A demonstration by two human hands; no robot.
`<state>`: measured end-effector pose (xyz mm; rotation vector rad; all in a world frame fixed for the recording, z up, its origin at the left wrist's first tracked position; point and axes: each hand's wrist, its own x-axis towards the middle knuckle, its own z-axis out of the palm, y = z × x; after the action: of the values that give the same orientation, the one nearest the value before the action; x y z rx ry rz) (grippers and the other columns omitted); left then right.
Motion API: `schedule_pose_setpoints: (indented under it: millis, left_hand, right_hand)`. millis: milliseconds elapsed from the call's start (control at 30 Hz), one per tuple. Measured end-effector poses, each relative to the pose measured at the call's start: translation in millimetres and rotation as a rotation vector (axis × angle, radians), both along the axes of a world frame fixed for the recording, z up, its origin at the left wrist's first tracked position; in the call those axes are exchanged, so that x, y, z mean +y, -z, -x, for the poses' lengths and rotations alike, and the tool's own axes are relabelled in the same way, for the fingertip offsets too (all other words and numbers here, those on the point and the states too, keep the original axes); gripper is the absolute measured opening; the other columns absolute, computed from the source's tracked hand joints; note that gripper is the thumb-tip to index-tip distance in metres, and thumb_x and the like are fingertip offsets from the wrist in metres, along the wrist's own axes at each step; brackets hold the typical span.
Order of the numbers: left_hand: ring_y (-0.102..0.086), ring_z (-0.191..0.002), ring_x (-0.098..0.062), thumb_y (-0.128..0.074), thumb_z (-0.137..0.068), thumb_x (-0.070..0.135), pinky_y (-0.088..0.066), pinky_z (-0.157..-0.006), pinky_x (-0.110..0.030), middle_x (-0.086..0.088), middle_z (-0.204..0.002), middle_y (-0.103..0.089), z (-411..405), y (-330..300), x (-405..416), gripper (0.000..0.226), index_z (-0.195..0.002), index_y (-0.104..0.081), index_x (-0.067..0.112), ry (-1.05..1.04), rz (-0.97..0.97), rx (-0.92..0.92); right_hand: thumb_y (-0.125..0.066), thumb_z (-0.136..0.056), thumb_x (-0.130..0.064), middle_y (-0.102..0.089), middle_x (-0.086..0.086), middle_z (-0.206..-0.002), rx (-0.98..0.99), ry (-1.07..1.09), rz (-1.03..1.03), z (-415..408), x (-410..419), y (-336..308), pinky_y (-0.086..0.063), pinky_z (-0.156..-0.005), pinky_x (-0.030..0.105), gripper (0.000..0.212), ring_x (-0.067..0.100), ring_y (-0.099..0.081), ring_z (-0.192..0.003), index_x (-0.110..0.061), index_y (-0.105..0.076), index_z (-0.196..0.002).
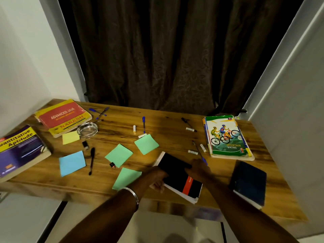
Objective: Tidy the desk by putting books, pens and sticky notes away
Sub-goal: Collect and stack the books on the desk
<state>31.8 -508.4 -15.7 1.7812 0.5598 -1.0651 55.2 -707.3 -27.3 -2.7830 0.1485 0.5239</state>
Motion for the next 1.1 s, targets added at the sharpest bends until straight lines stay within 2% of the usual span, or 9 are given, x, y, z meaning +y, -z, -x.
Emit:
schedule_pose_setpoints:
  millis: [67,167,333,467,600,767,900,1000,1100]
  left_hand:
    - [-0.062,-0.044,-0.023,-0.055,-0.095,0.025,-0.052,-0.045,-0.027,-0.016,-0.054,-0.063,1.3,0.2,-1.2,0.029,-0.096,-0.051,-0.004,-0.059,0.022,-0.018]
    - [-0.056,-0.059,-0.024,-0.056,-0.094,0.026,-0.050,-0.054,-0.031,-0.016,-0.071,-0.056,-0.7,7.6,-2.9,0.030,-0.099,-0.049,-0.002,-0.165,0.064,-0.056]
    - [-0.058,-0.064,-0.025,-0.057,-0.093,0.025,-0.049,-0.056,-0.034,-0.015,-0.078,-0.058,0.2,20.9,-9.1,0.024,-0.100,-0.052,0.002,-0.311,0.162,-0.060]
    - [-0.055,-0.074,-0.024,-0.058,-0.091,0.015,-0.046,-0.058,-0.035,-0.010,-0.085,-0.057,4.8,23.2,-15.0,0.018,-0.106,-0.050,0.009,-0.425,0.218,-0.084]
    - [-0.053,-0.070,-0.022,-0.052,-0.094,0.009,-0.044,-0.057,-0.033,-0.008,-0.082,-0.056,2.3,27.9,-17.3,0.005,-0.098,-0.051,0.012,-0.468,0.214,-0.135]
    - [-0.061,-0.095,-0.034,-0.063,-0.083,0.017,-0.051,-0.064,-0.035,-0.010,-0.100,-0.063,-3.3,50.0,-10.3,0.037,-0.118,-0.052,0.016,-0.498,0.260,-0.201]
    - [-0.060,-0.101,-0.032,-0.062,-0.088,0.015,-0.052,-0.067,-0.040,-0.012,-0.113,-0.061,-5.1,48.0,-8.1,0.030,-0.115,-0.052,0.018,-0.518,0.285,-0.252]
    - [-0.064,-0.098,-0.030,-0.065,-0.084,0.029,-0.056,-0.079,-0.045,-0.009,-0.110,-0.065,-8.8,55.9,-4.8,0.036,-0.118,-0.056,0.021,-0.443,0.179,-0.323]
    - [-0.064,-0.091,-0.023,-0.058,-0.087,0.039,-0.056,-0.082,-0.038,-0.004,-0.106,-0.067,-11.9,64.6,-0.3,0.032,-0.115,-0.058,0.023,-0.304,-0.057,-0.450]
  right_hand:
    - [-0.057,-0.082,-0.053,-0.052,0.014,-0.130,0.037,-0.001,0.013,-0.4,0.1,0.8,-0.051,-0.092,0.039,0.061,0.032,-0.054,-0.117,-0.011,-0.050,-0.126]
    - [-0.060,-0.082,-0.051,-0.048,0.016,-0.134,0.088,0.026,-0.006,1.4,-4.3,-1.2,-0.049,-0.092,0.038,0.068,0.033,-0.052,-0.120,-0.008,-0.042,-0.132]
    - [-0.063,-0.086,-0.038,-0.059,0.015,-0.124,0.106,0.090,-0.127,5.5,-6.3,4.6,-0.049,-0.082,0.032,0.057,0.028,-0.060,-0.111,-0.003,-0.048,-0.128]
    - [-0.065,-0.087,-0.035,-0.060,0.017,-0.121,0.100,0.146,-0.203,7.8,-3.1,2.4,-0.050,-0.085,0.032,0.052,0.028,-0.061,-0.109,-0.001,-0.051,-0.124]
    - [-0.064,-0.088,-0.031,-0.057,0.018,-0.126,0.106,0.199,-0.274,9.8,-2.9,-2.1,-0.048,-0.087,0.035,0.054,0.030,-0.058,-0.113,0.000,-0.047,-0.130]
    - [-0.068,-0.084,-0.031,-0.062,0.013,-0.113,0.129,0.259,-0.408,7.5,-4.8,0.2,-0.052,-0.084,0.037,0.049,0.027,-0.062,-0.101,-0.005,-0.048,-0.120]
    - [-0.067,-0.084,-0.027,-0.064,0.013,-0.110,0.148,0.272,-0.500,11.4,-1.2,-0.4,-0.053,-0.086,0.041,0.037,0.025,-0.063,-0.098,-0.006,-0.051,-0.111]
    - [-0.069,-0.083,-0.030,-0.065,0.011,-0.112,0.190,0.263,-0.534,11.6,1.5,3.3,-0.054,-0.085,0.043,0.043,0.024,-0.065,-0.098,-0.008,-0.052,-0.115]
    - [-0.070,-0.083,-0.028,-0.063,0.011,-0.118,0.204,0.293,-0.558,14.2,11.1,1.9,-0.053,-0.084,0.040,0.051,0.027,-0.063,-0.104,-0.004,-0.049,-0.123]
